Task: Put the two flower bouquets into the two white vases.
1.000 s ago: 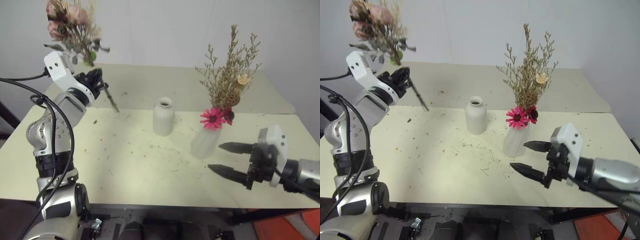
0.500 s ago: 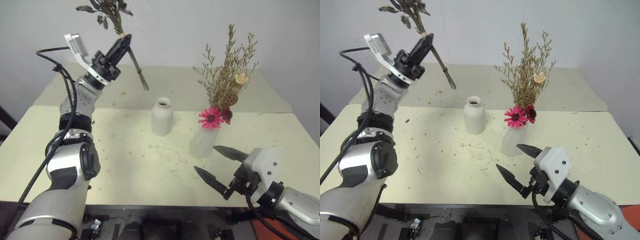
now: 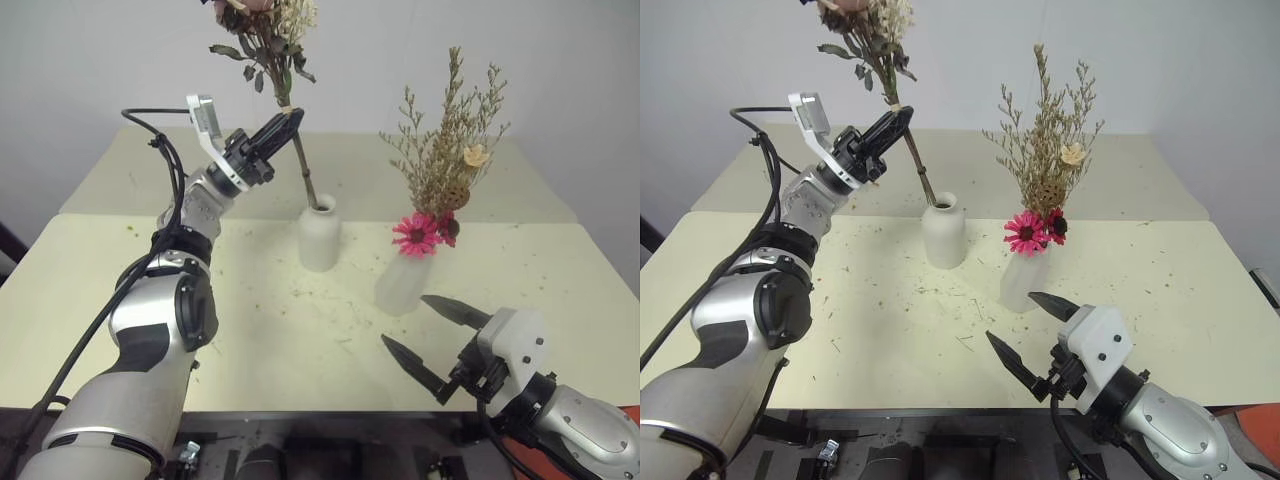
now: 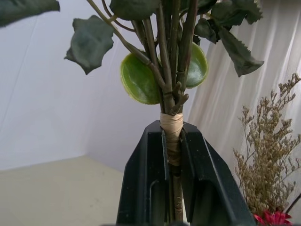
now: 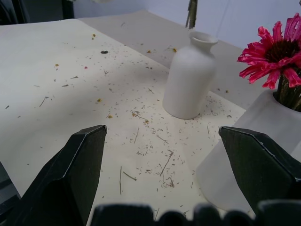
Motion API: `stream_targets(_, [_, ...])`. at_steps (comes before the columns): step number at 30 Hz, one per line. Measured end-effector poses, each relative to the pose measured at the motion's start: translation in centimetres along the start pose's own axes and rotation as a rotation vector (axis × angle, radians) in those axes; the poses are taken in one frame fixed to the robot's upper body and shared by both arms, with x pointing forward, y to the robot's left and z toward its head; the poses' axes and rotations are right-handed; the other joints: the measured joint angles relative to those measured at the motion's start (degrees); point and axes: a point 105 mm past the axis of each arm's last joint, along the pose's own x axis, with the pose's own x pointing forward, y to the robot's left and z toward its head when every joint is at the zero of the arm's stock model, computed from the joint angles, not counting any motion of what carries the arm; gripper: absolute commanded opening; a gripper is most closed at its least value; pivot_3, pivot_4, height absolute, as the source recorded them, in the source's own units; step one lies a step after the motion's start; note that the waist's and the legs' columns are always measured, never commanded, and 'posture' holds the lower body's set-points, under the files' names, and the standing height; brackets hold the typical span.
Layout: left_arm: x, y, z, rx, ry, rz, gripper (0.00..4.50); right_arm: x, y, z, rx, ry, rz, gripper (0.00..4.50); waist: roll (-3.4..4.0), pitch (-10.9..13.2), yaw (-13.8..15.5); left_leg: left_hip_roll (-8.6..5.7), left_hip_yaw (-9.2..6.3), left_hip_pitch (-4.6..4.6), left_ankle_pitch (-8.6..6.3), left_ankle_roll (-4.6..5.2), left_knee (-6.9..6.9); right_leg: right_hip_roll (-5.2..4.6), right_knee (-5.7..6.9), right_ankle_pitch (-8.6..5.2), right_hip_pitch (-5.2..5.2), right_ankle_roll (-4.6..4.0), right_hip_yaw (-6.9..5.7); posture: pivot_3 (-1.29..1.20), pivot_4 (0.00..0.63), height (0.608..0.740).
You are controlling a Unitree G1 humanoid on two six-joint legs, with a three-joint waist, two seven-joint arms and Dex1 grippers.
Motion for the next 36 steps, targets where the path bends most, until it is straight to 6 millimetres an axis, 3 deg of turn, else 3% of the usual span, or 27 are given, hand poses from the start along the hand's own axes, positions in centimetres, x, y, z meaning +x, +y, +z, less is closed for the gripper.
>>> stream_targets(5, [0.7,0.3,0.4,0.044,-0.030,0.048,0.10,-0.1,0.1,0.2,-0.007,-0.011,0.004,4.50,0.00,0.00,-0.01,0.00,0.00,0.02,0.00,0.00,0.01,0.00,0.02,0.00,0.02,0.02,0.00,0.00,0.150,0.740])
stream_targets(13, [0.8,1.2,-1.0,0.122,0.044,0.142,0.10,-0.7,0.3,-0.6,-0.005,0.029,0.008,4.50,0.00,0.00,-0.02,0.01,0.00,0.01,-0.01,0.01,0.03,0.01,0.03,0.00,0.01,0.03,0.00,0.00,0.150,0.740])
stream_targets(21, [0.6,1.3,-3.5,0.081,0.092,0.155,0.10,-0.4,0.1,-0.1,-0.047,0.015,0.008,4.50,0.00,0.00,0.00,0.00,0.01,0.01,-0.01,0.01,0.07,0.00,0.04,0.00,0.02,0.04,0.00,0.00,0.150,0.740])
stream_targets(36, [0.0,1.1,-6.1,0.147,0.194,0.148,0.10,0.0,0.2,-0.2,-0.074,0.015,0.009,4.50,0.00,0.00,0.02,0.00,0.01,0.00,-0.01,0.02,0.10,0.00,0.07,0.01,0.02,0.04,0.00,0.00,0.150,0.740])
